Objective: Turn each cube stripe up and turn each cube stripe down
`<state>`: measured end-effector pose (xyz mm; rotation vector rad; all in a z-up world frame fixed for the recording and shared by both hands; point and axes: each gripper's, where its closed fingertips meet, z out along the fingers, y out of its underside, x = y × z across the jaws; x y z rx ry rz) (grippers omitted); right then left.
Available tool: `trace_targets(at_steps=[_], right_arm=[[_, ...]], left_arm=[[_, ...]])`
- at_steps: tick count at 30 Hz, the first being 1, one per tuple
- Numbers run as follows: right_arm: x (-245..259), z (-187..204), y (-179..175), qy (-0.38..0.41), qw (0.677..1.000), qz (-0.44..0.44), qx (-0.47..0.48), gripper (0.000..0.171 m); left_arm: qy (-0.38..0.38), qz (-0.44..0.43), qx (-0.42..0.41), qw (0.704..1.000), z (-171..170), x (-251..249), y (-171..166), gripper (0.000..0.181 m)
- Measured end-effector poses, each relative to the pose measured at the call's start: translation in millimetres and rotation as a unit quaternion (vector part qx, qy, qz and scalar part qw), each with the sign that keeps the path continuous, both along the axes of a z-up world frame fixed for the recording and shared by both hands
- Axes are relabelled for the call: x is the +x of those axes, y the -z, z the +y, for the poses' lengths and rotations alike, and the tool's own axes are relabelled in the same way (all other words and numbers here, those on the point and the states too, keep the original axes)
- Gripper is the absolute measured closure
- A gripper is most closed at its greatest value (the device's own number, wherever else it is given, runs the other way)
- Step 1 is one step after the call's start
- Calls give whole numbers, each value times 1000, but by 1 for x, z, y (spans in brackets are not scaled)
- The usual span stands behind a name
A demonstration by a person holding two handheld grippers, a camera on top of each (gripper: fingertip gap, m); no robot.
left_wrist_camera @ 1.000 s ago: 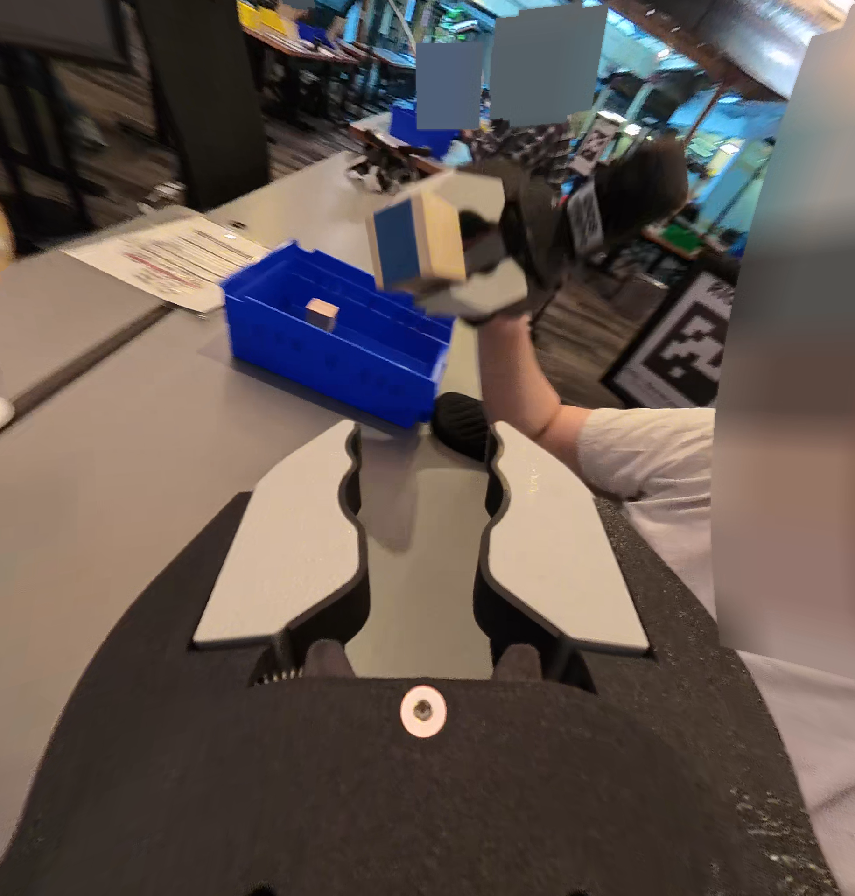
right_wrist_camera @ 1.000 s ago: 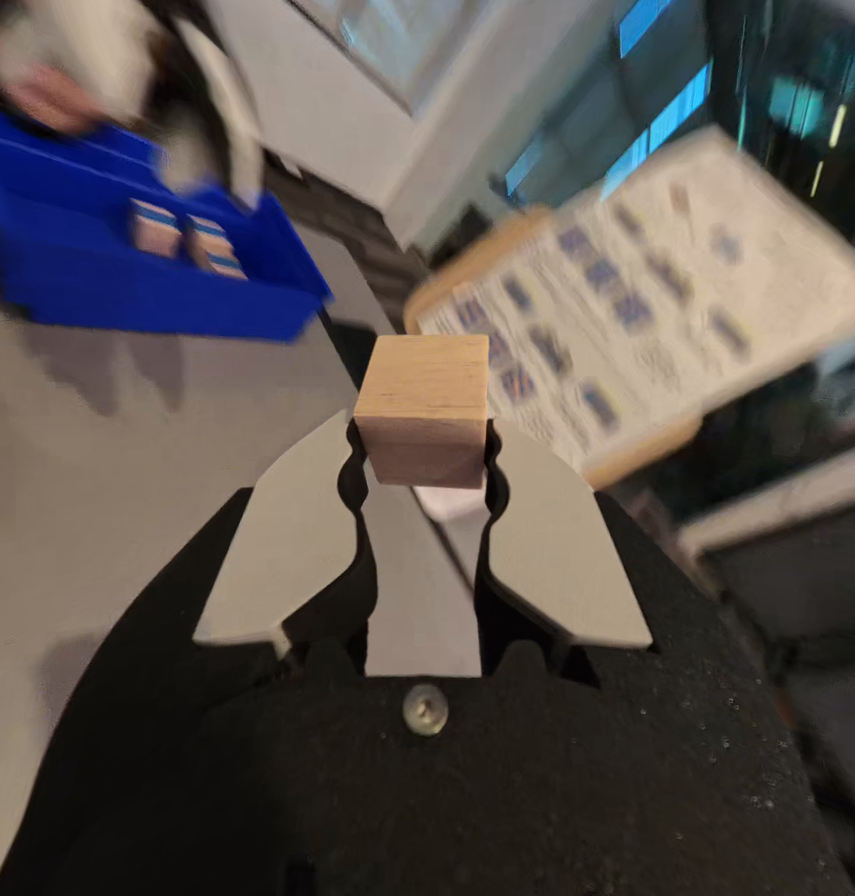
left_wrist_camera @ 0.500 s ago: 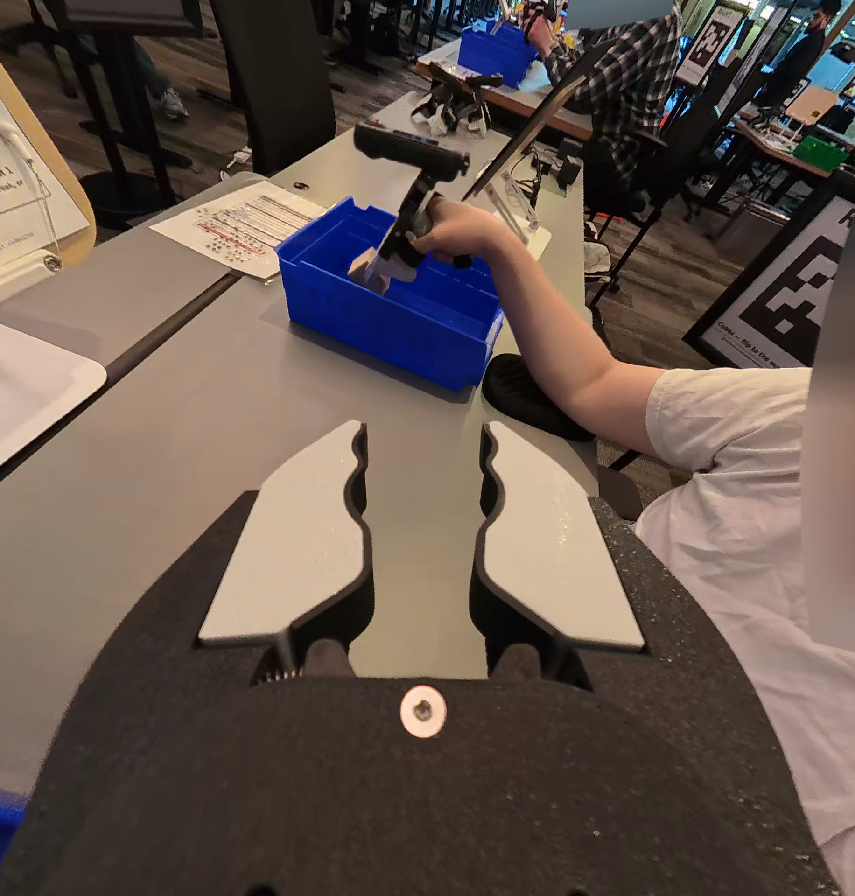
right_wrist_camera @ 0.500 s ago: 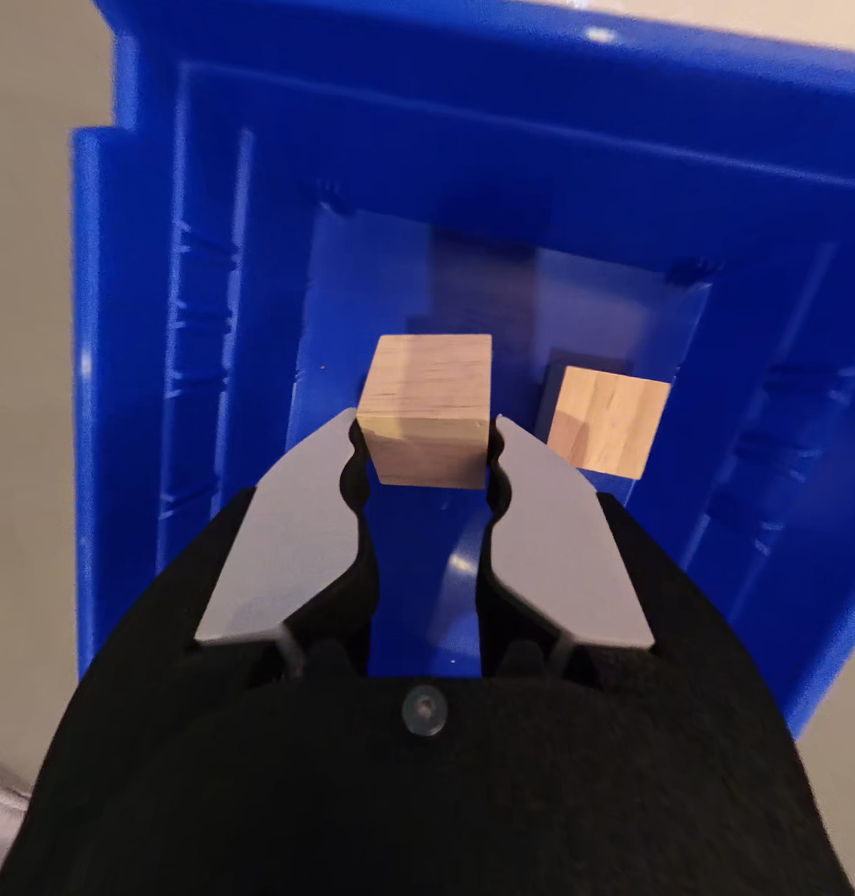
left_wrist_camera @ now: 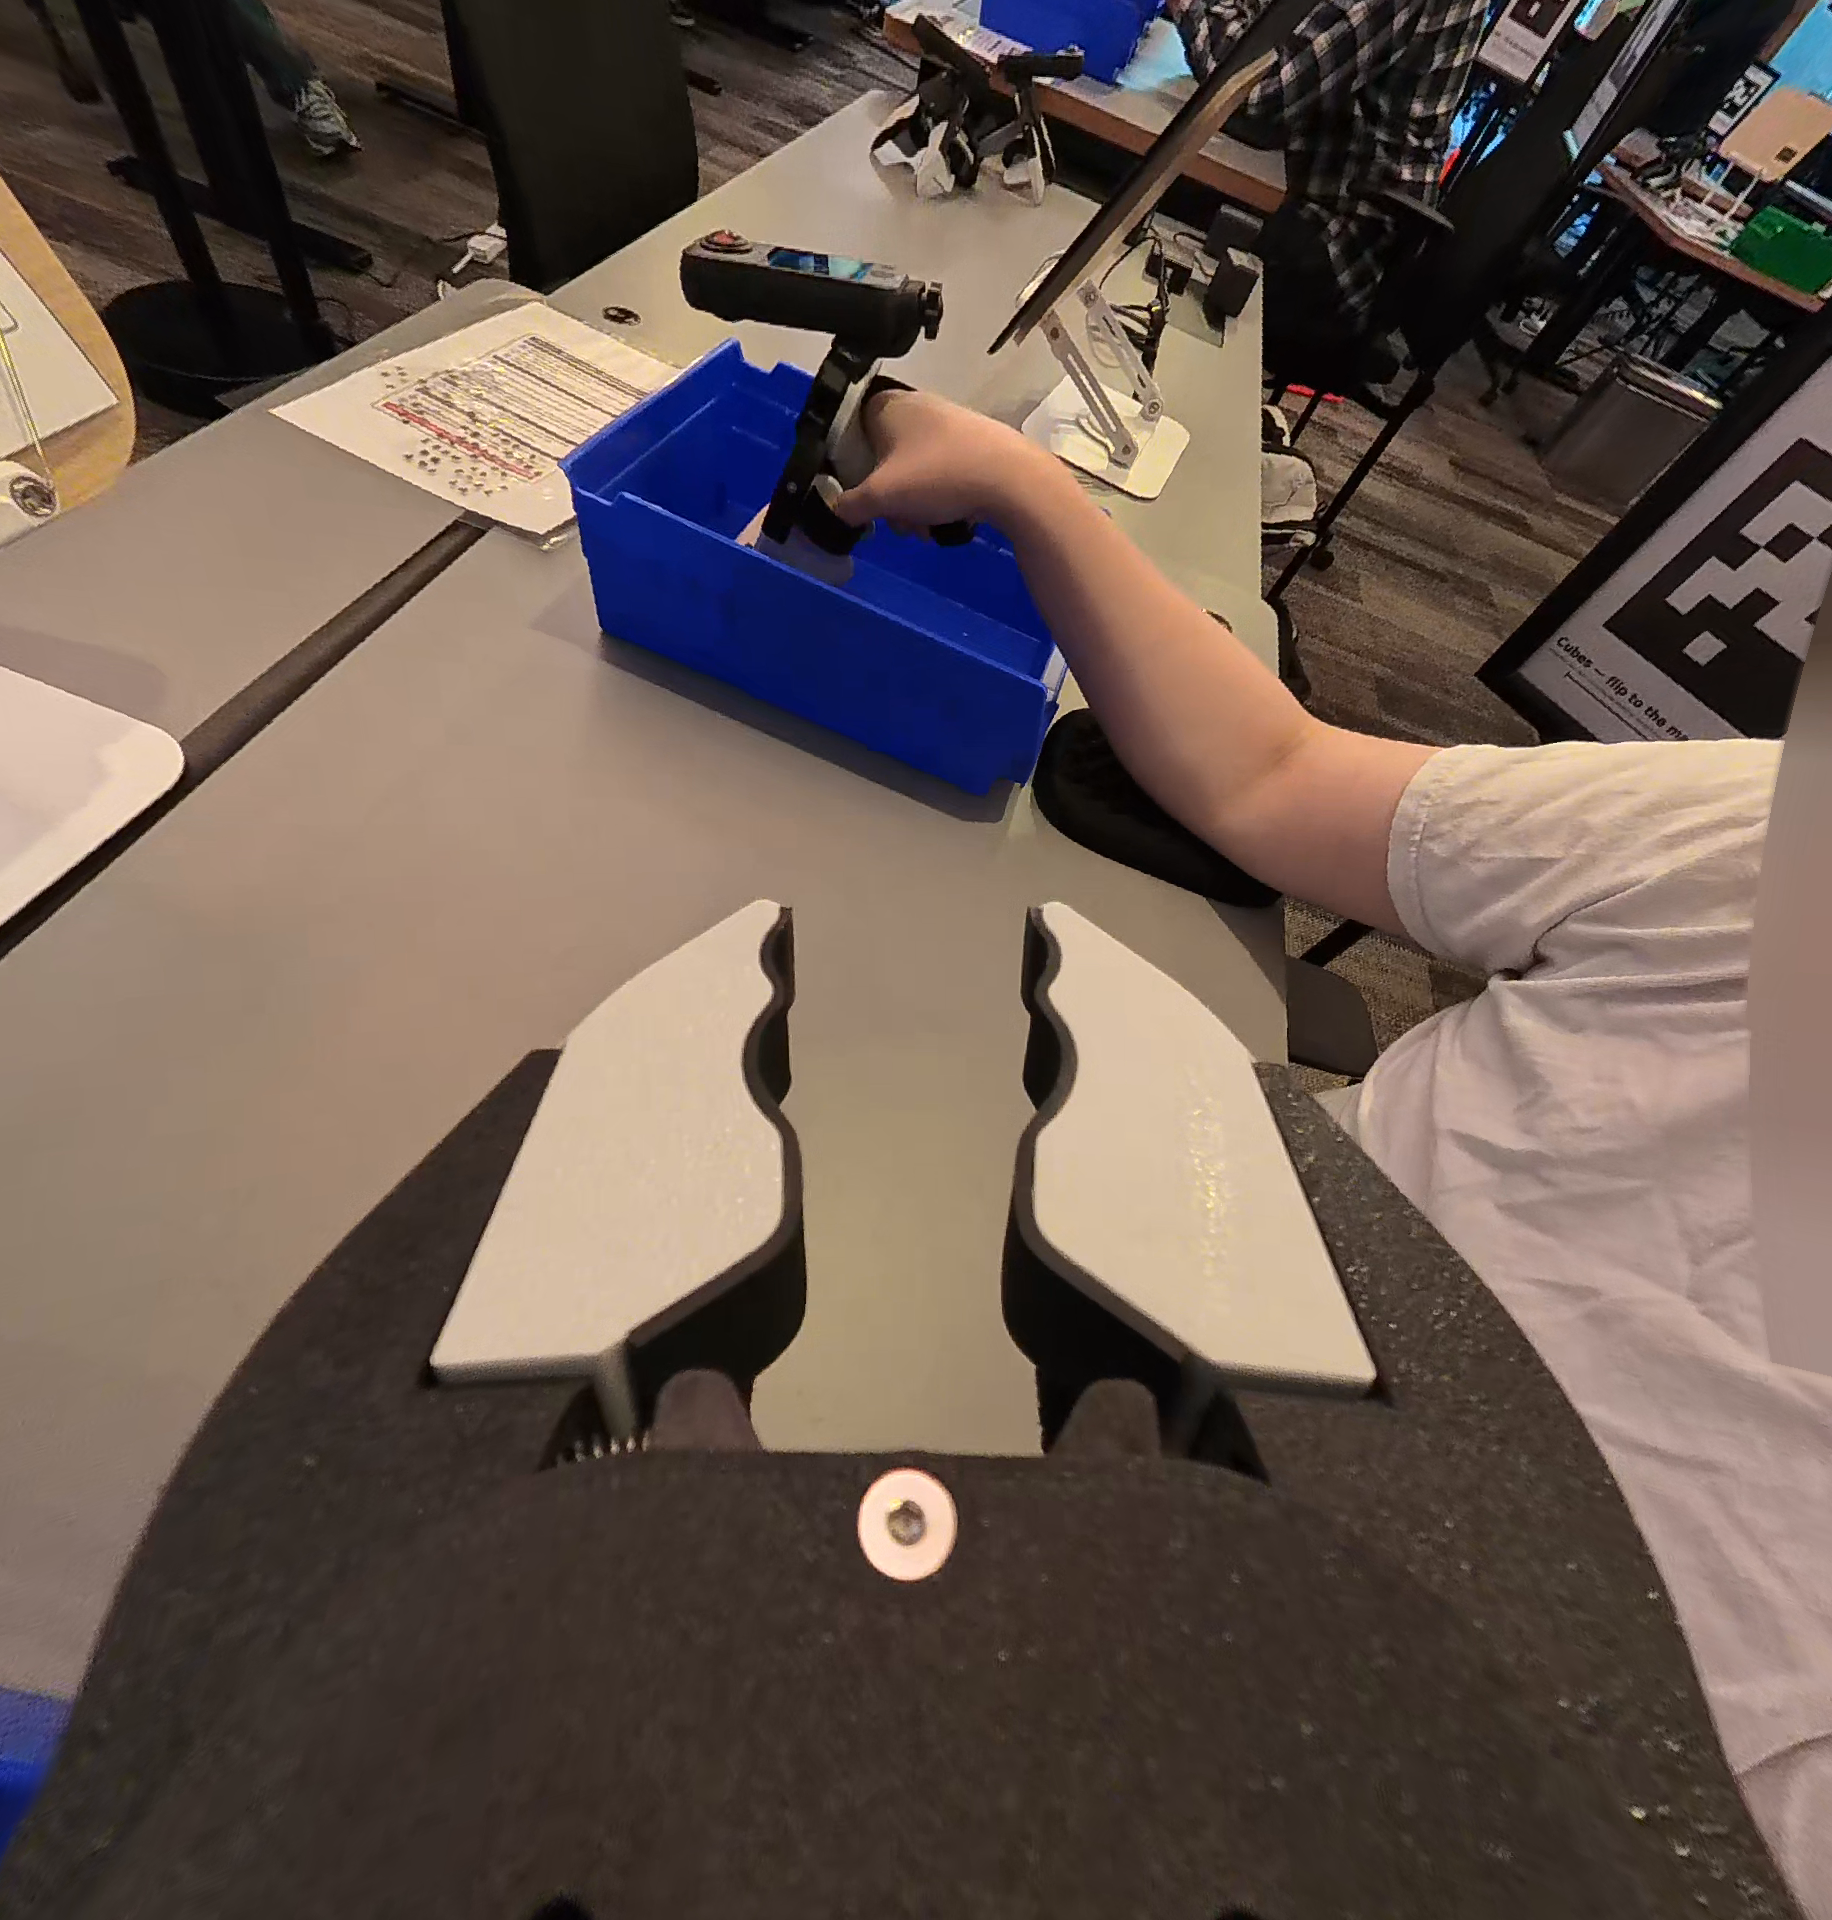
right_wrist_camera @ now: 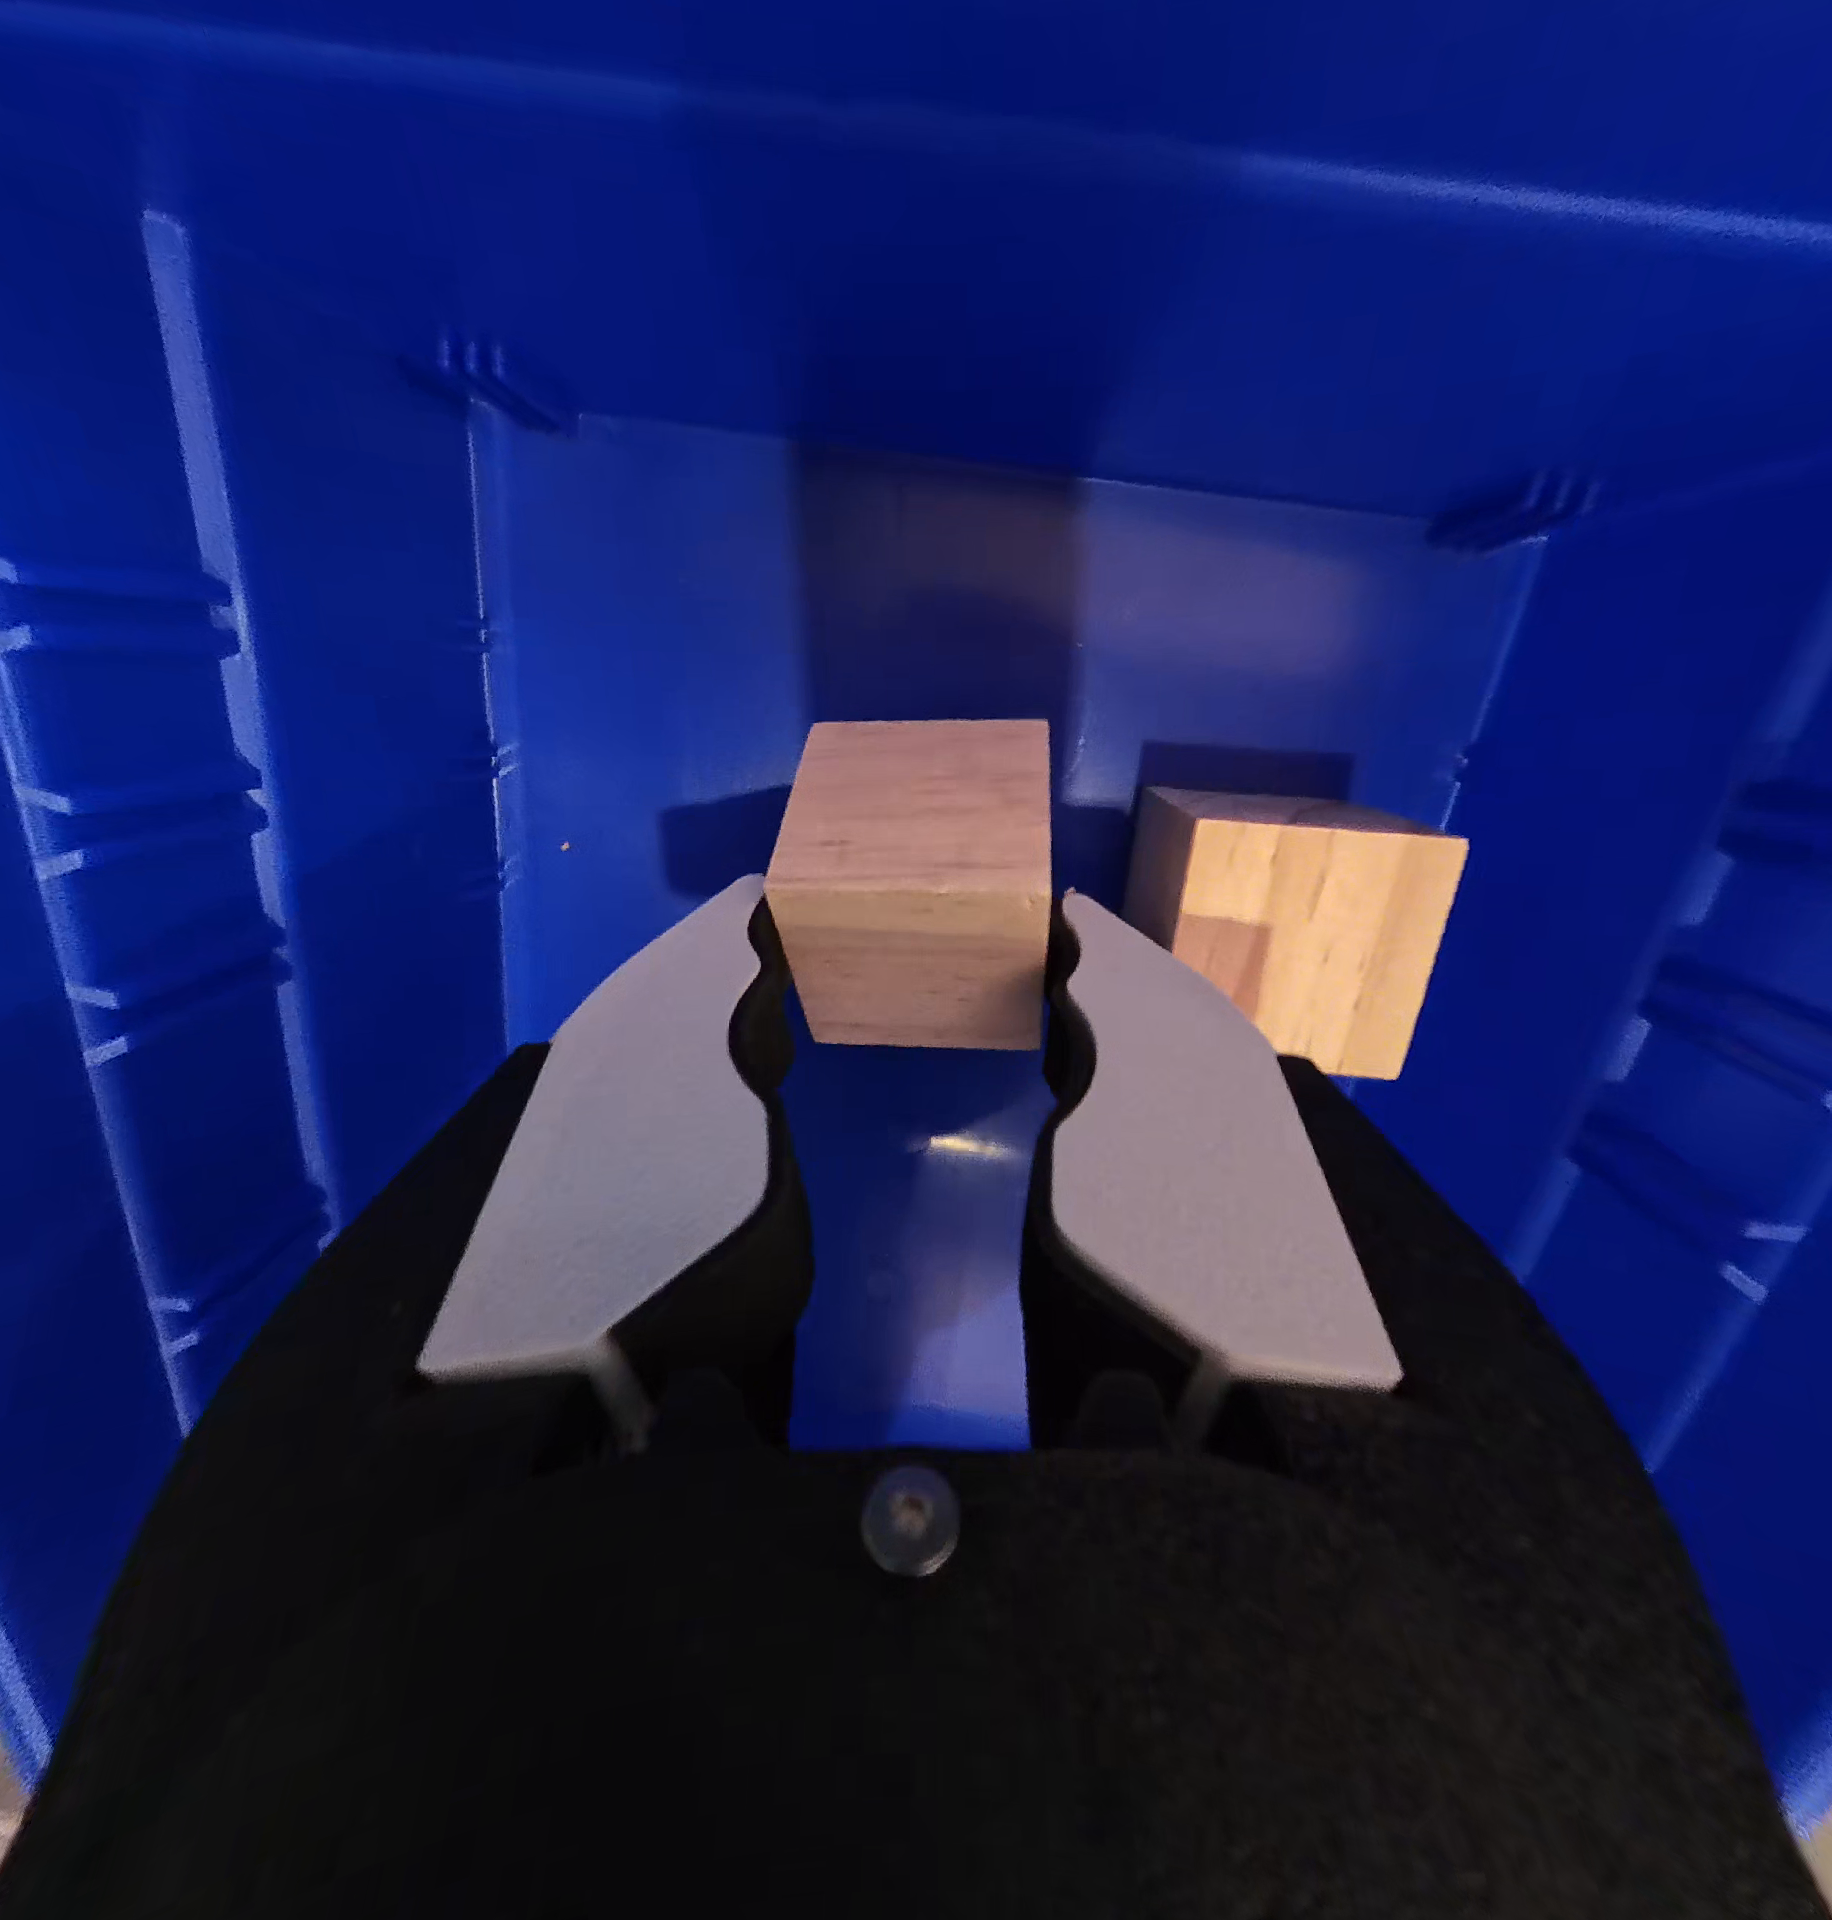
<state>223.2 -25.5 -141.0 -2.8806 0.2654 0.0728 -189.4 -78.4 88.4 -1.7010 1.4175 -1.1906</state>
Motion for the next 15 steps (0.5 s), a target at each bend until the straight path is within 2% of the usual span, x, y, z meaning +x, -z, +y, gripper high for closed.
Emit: trace_targets(at_steps=[15], right_arm=[[2, 2, 9, 11, 1000, -4, -14, 124]], left_arm=[[4, 11, -4, 1000, -1, 2, 5, 140]])
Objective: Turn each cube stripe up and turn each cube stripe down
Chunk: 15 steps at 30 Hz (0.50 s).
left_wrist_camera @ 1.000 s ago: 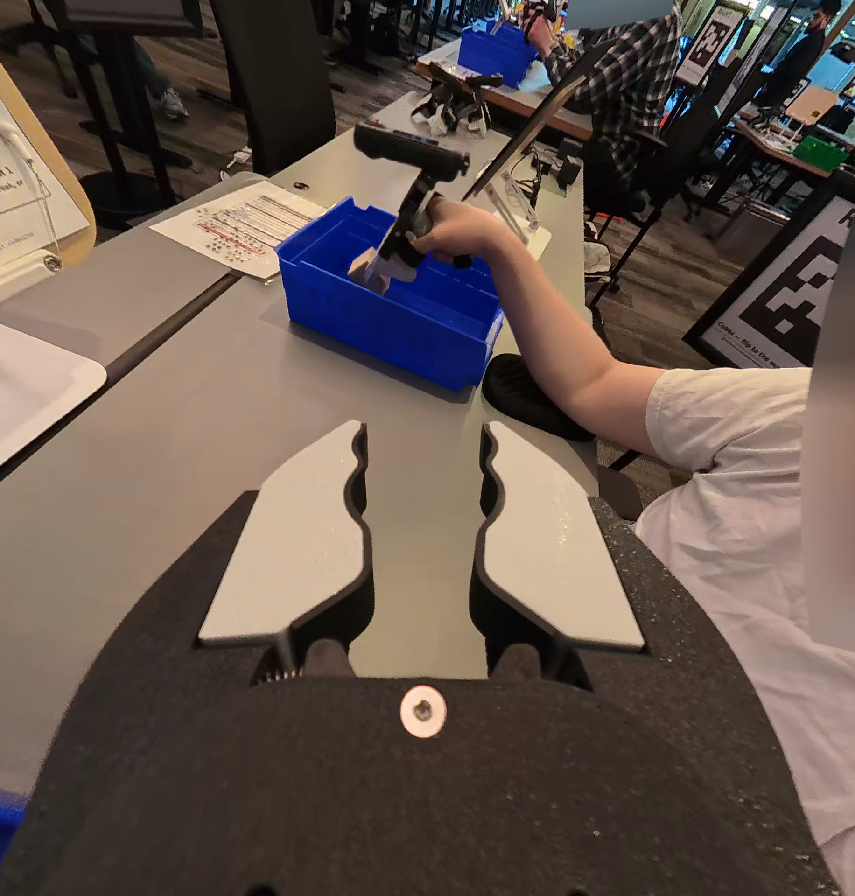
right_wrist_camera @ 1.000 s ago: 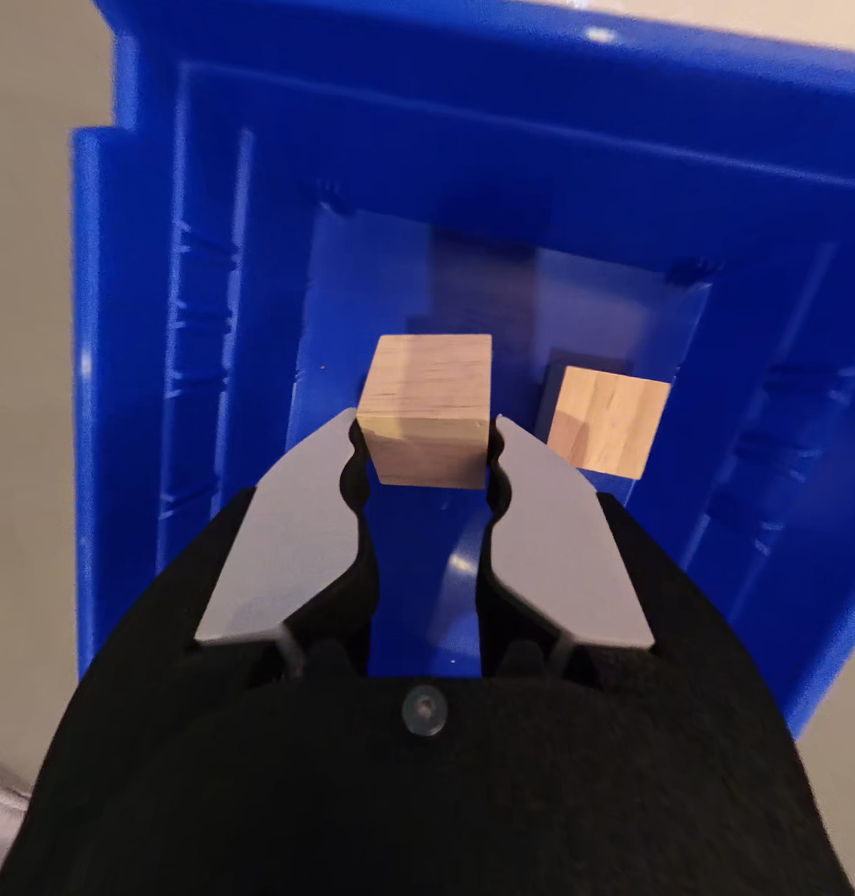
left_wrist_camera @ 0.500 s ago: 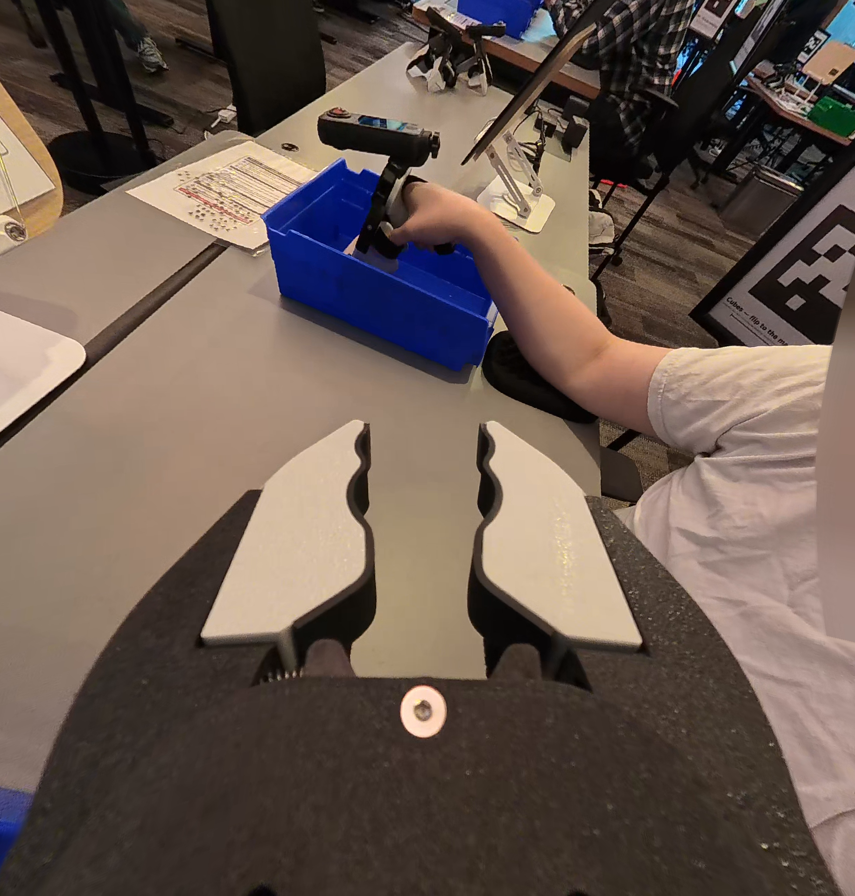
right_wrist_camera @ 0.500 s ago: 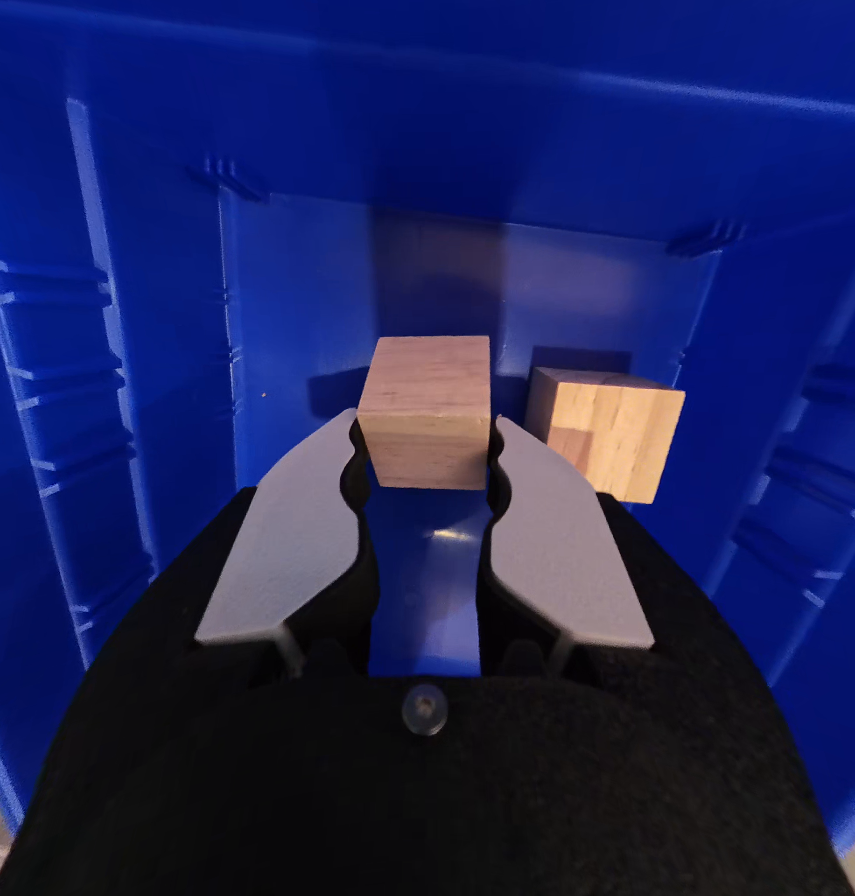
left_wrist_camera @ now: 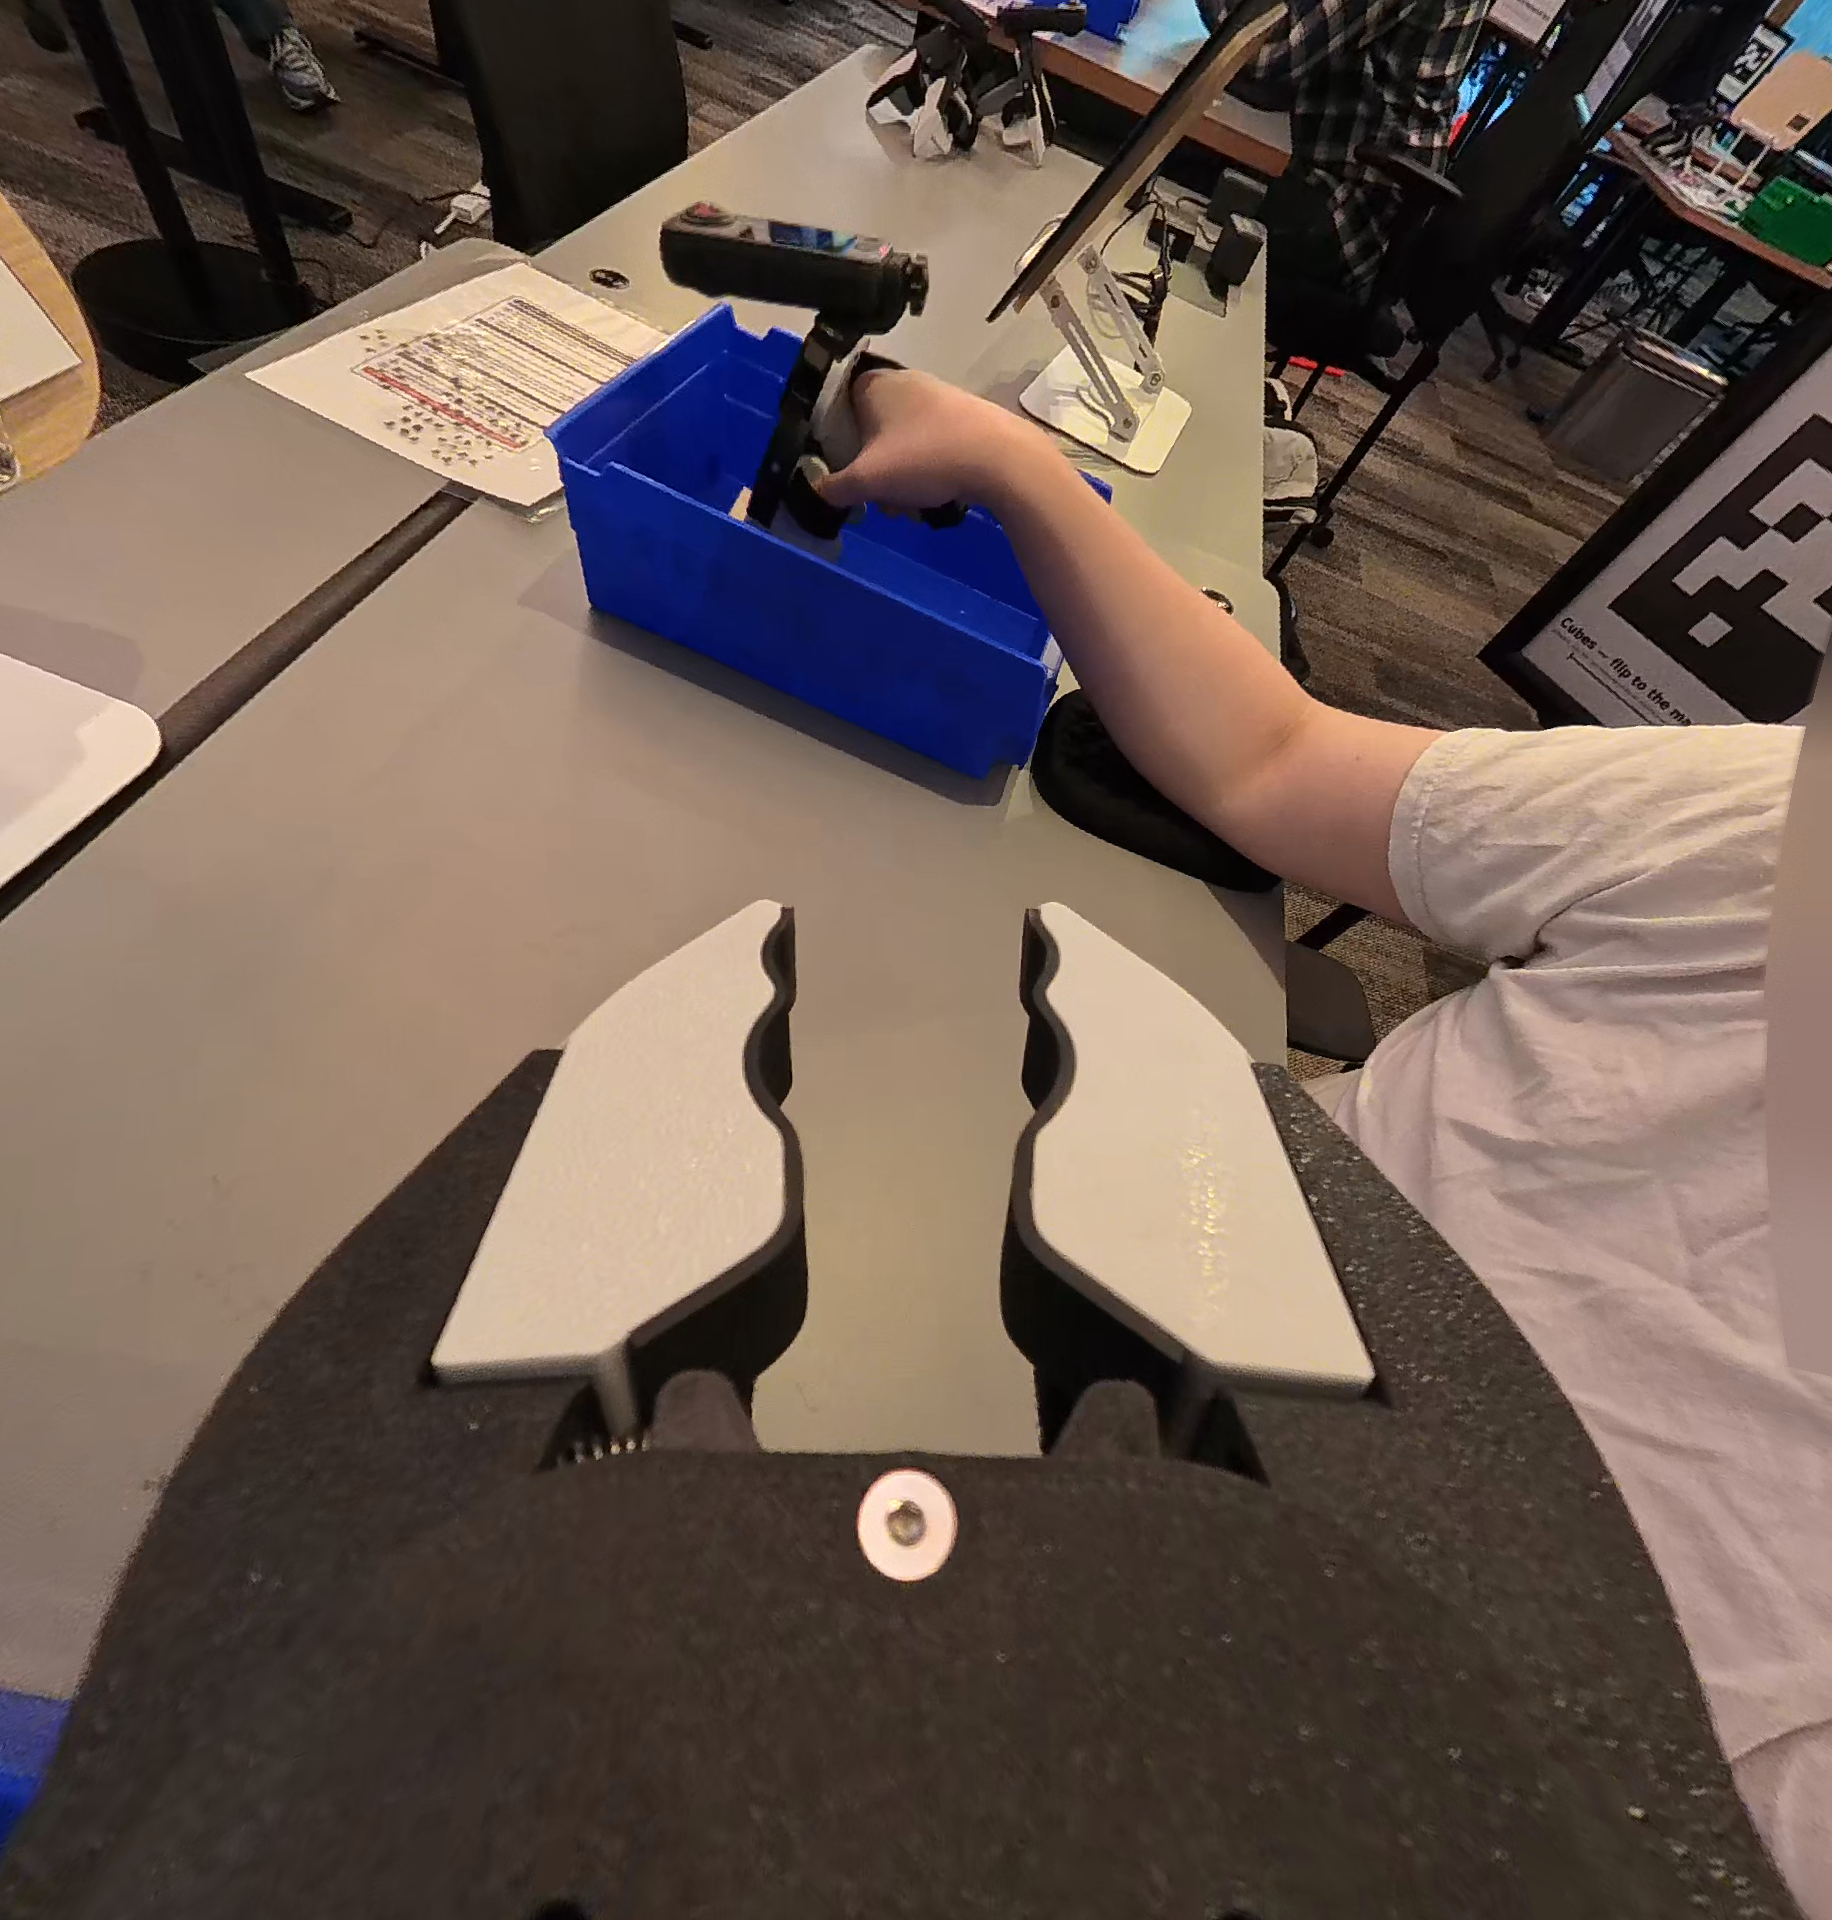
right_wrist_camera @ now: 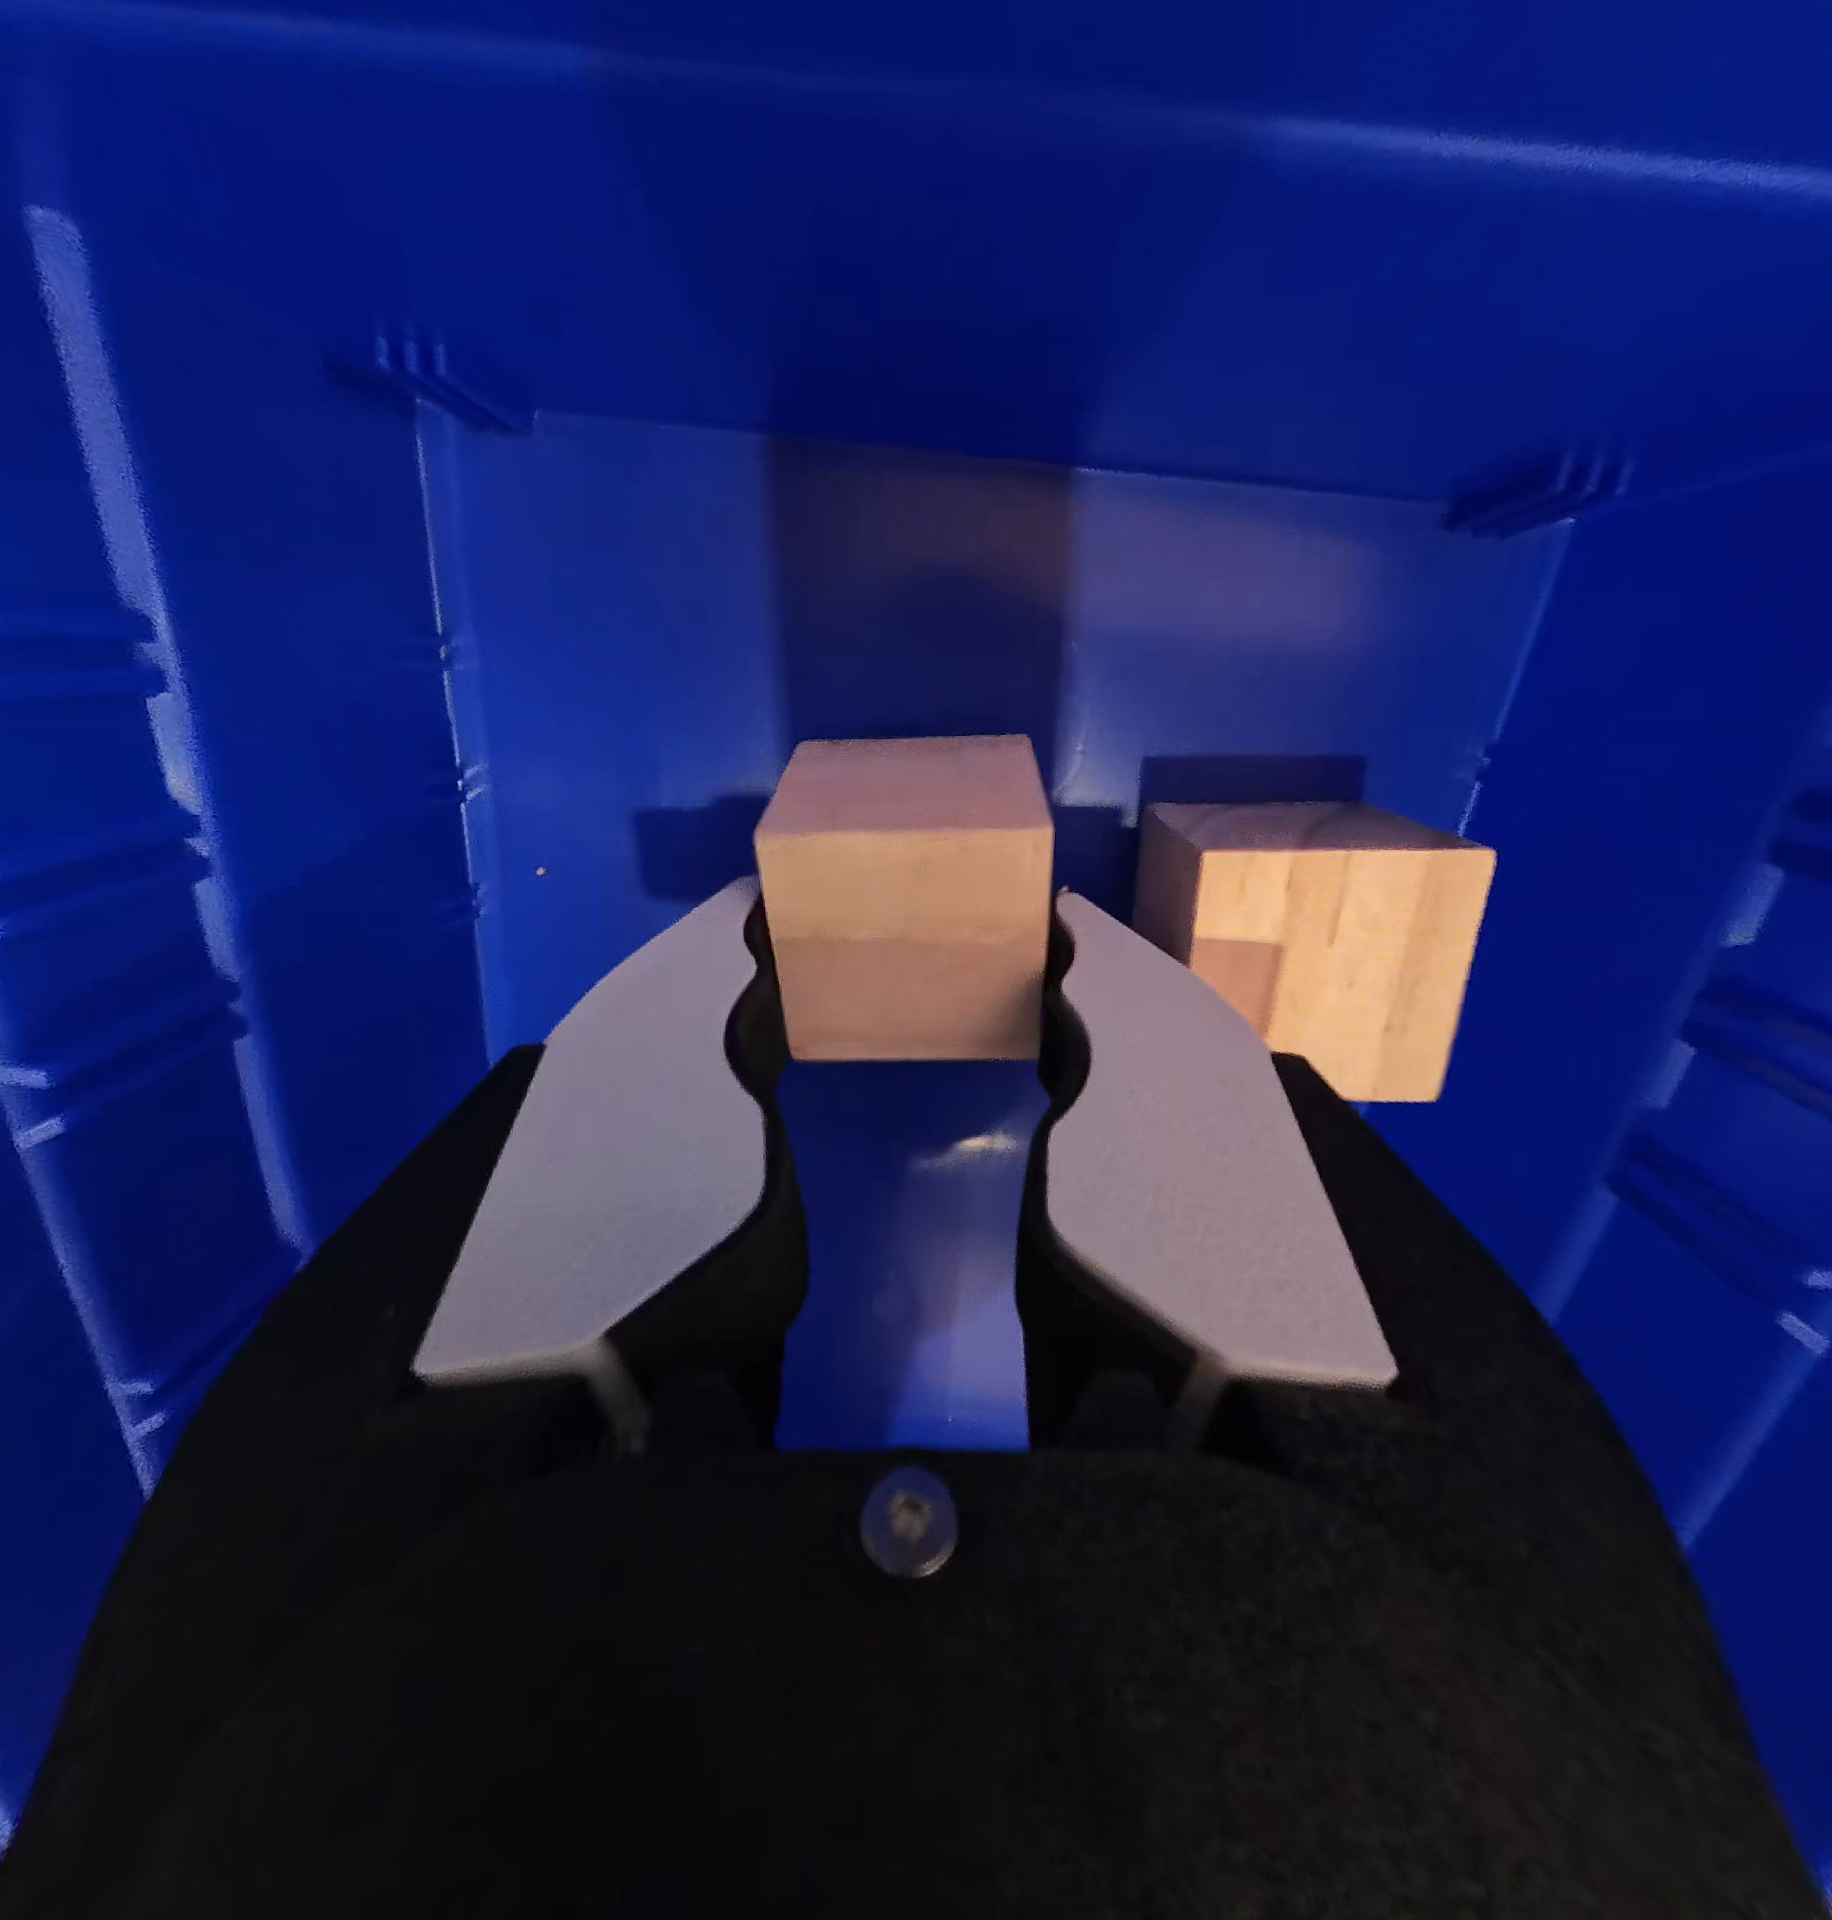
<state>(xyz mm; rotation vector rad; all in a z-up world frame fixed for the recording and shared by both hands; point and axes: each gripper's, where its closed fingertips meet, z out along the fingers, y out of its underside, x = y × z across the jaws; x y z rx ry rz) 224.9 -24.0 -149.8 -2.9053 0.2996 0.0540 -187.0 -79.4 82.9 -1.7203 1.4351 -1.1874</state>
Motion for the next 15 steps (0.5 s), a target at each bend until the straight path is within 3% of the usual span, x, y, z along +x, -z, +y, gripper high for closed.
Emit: trace_targets(at_steps=[4, 8, 15], right_arm=[[-2, 0, 4, -6, 1000, 4, -11, 122], [-3, 4, -14, -20, 1000, -16, 17, 114], [-13, 19, -106, -65, 976, -111, 174, 113]], left_arm=[[0, 2, 0, 1000, 0, 0, 0, 140], [-1, -2, 2, 1000, 0, -2, -3, 140], [-10, -15, 15, 1000, 0, -9, -13, 140]])
